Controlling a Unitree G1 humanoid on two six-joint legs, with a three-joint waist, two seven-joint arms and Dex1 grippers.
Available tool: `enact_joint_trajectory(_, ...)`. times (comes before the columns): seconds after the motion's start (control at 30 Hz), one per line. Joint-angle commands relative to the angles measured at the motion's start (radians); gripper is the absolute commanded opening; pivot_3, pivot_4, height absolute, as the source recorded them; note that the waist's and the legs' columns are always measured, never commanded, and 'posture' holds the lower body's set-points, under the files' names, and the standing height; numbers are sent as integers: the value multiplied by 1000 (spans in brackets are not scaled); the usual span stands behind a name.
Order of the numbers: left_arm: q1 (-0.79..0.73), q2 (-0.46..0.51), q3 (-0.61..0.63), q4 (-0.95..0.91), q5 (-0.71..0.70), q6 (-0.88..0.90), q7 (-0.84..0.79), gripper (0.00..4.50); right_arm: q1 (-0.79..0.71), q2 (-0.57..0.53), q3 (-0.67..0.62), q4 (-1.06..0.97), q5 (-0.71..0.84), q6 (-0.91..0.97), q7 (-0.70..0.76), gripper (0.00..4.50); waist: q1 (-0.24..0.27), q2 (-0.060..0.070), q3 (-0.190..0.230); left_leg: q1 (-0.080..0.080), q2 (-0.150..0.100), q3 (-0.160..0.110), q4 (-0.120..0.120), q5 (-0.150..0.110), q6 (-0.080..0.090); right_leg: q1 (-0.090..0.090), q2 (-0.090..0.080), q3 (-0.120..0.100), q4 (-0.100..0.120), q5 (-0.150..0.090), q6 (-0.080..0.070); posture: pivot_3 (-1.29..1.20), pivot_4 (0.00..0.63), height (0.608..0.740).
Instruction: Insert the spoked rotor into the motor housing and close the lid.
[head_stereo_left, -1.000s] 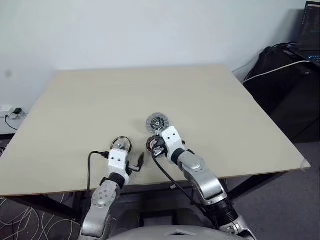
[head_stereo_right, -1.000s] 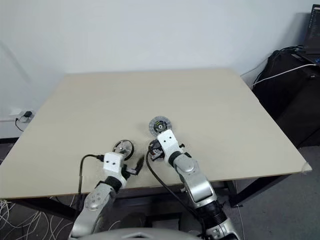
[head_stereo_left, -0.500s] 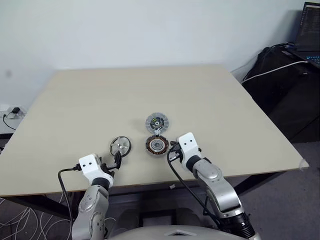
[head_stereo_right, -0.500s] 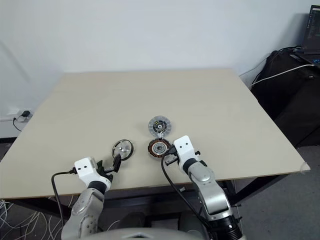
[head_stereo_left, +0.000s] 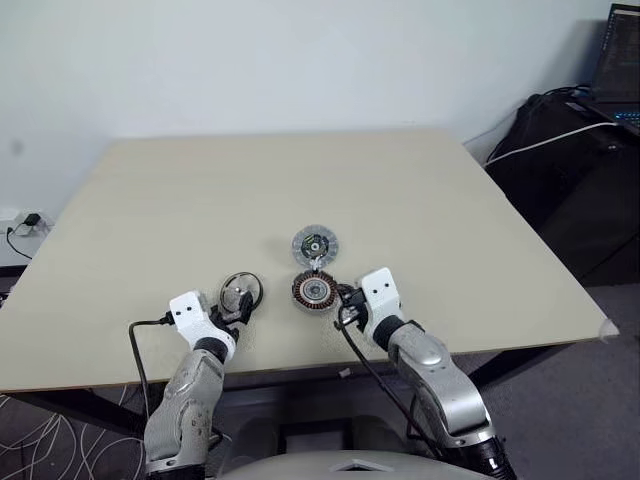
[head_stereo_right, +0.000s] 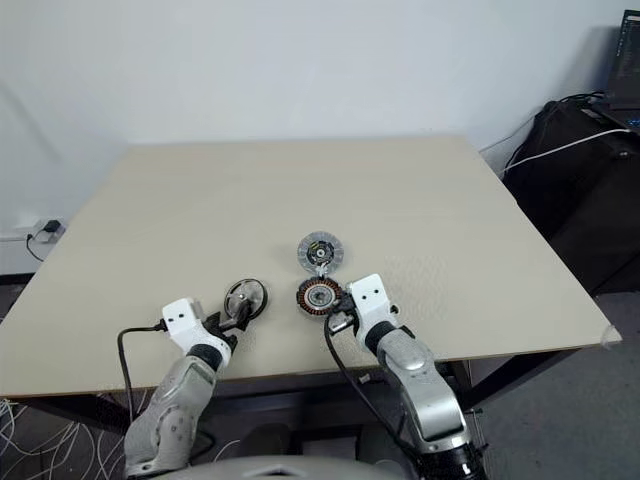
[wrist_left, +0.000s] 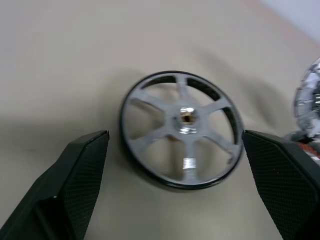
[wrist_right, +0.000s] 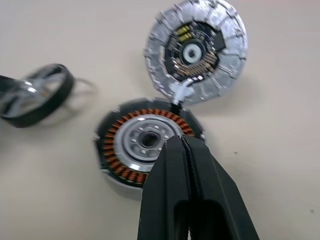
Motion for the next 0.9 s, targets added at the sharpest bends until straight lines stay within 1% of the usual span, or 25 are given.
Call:
enact_joint_trajectory(0.03,-22,-16,0,-42,-35,30,0,4500,4,-13,-20,-63,28,-30,17,41,0,0,0,0,0,0,0,0,0,0,0,0,0,0,0,0,0,740)
enact_joint_trajectory(0.37,-48,-36,37,-40,-73,68,62,4500,16,-23,-21,-77,40,-28,11,41,1,0,0,0,0,0,0,0,0,0,0,0,0,0,0,0,0,740)
enact_joint_trajectory(0.53,-72,-42,47,-28,-114,115,91,4500,22,-30,-19,-89,63,-41,43,41,2,0,0,0,0,0,0,0,0,0,0,0,0,0,0,0,0,740)
enact_joint_trajectory(0.8,-107,-49,61,6,-210,178,74,4500,25,-41,-16,-96,78,-43,55,41,1,-1,0,0,0,0,0,0,0,0,0,0,0,0,0,0,0,740)
enact_joint_trajectory(0.9,-116,-44,46,18,-219,182,60,4500,25,-42,-16,-97,80,-42,53,41,2,-1,0,0,0,0,0,0,0,0,0,0,0,0,0,0,0,740)
